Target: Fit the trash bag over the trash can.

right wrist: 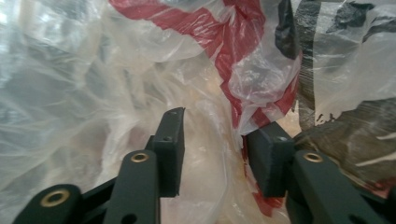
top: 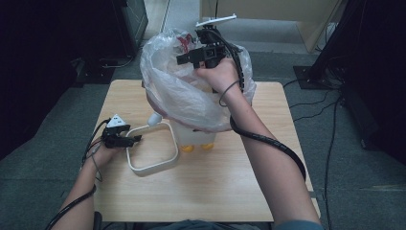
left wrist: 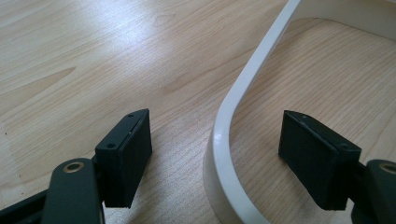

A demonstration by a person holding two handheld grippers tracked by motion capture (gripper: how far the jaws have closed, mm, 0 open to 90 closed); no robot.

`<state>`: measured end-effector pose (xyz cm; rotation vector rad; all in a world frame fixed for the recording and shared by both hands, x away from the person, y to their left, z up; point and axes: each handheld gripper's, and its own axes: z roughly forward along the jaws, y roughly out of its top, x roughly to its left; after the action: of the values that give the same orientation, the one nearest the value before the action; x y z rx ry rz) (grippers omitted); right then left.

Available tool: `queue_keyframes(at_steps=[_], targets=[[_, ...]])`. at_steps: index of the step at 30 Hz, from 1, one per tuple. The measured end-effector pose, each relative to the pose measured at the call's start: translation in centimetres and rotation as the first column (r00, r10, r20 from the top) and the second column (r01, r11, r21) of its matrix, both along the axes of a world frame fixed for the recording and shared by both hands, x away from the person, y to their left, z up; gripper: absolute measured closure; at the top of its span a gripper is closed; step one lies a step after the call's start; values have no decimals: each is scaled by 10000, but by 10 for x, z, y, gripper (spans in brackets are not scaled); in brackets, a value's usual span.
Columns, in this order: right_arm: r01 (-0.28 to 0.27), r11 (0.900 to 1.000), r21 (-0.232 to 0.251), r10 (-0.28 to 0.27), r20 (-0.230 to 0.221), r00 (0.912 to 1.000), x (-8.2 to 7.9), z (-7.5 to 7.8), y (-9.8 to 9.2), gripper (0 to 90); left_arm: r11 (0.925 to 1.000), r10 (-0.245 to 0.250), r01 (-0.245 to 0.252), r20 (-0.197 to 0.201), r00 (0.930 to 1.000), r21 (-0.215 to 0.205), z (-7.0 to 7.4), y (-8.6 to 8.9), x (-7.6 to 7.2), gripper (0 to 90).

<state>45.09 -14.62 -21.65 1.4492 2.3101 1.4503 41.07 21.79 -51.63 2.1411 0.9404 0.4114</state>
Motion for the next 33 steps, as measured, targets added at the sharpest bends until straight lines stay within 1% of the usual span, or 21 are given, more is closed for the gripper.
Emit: queue_keyframes(at_steps=[1, 2, 3, 4, 5, 6, 7, 10, 12, 14, 16, 18, 19, 20, 22, 25, 28, 30, 31, 32, 33], targets=[[29, 10000, -61, -28, 139, 9999, -3, 5, -2, 492, 10000, 3, -3, 9, 10000, 2, 0, 0, 0, 257], [29, 10000, -61, -28, 139, 9999, -3, 5, -2, 492, 10000, 3, -3, 9, 10000, 2, 0, 0, 0, 257], [121, 9999, 114, -123, 169, 9998, -5, 10, -6, 448, 10000, 5, -5, 18, 10000, 17, 0, 0, 0, 257], [121, 9999, 114, -123, 169, 9998, -5, 10, -6, 448, 10000, 5, -5, 18, 10000, 17, 0, 0, 0, 257], [145, 9996, 239, -148, 143, 9998, -6, 12, -8, 420, 10000, 7, -7, 24, 10000, 17, 0, 0, 0, 257], [152, 9993, 332, -156, 103, 9998, -7, 15, -10, 414, 10000, 7, -7, 27, 10000, 14, 0, 0, 0, 257], [120, 9989, 445, -124, 85, 9999, -10, 20, -13, 399, 10000, 6, -6, 25, 10000, 18, 0, 0, 0, 257], [11, 9990, 441, -17, 134, 9999, -14, 27, -17, 388, 10000, 6, -6, 27, 10000, 24, 0, 0, 0, 257], [43, 9989, 459, -55, 254, 9997, -19, 33, -20, 397, 10000, 15, -15, 27, 10000, 6, 0, 0, 0, 257], [19, 9986, 528, -37, 335, 9994, -23, 37, -23, 430, 10000, 12, -12, 29, 10000, 10, 0, 0, 0, 257], [-10, 9984, 566, -15, 444, 9990, -26, 41, -26, 430, 10000, 15, -15, 29, 10000, 5, 0, 0, 0, 257], [58, 9991, 411, -79, 526, 9986, -26, 42, -28, 409, 10000, 15, -15, 25, 10000, 9, 0, -1, 0, 257], [75, 9994, 330, -91, 478, 9988, -25, 42, -28, 422, 10000, 20, -20, 19, 10000, 3, 0, -1, 0, 257], [56, 9994, 353, -69, 344, 9994, -24, 41, -29, 459, 10000, 17, -17, 17, 10000, 0, 0, -1, -1, 257], [43, 9982, 593, -40, -67, 10000, -24, 41, -30, 551, 10000, 10, -10, 16, 10000, 5, 0, -1, 0, 257], [-96, 9980, 628, 103, -111, 9999, -26, 39, -28, 586, 10000, 12, -12, 15, 10000, 2, 0, -1, 0, 257], [-266, 9988, 420, 270, -76, 9996, -26, 37, -24, 632, 10000, 12, -13, 17, 10000, 1, 0, -1, 0, 257], [-321, 9992, 219, 326, -224, 9992, -24, 32, -20, 625, 10000, 11, -11, 18, 10000, 3, 0, -1, 0, 257], [-333, 9994, 34, 333, -142, 9993, -22, 29, -18, 589, 10000, 9, -9, 17, 10000, 2, 0, -1, -1, 257], [-405, 9990, -171, 407, 121, 9991, -21, 27, -16, 526, 10000, 9, -9, 17, 10000, 0, 0, -1, -1, 257], [-424, 9980, -461, 446, 489, 9978, -19, 25, -15, 508, 10000, -2, 2, 9, 10000, 1, 0, -1, 0, 257]])
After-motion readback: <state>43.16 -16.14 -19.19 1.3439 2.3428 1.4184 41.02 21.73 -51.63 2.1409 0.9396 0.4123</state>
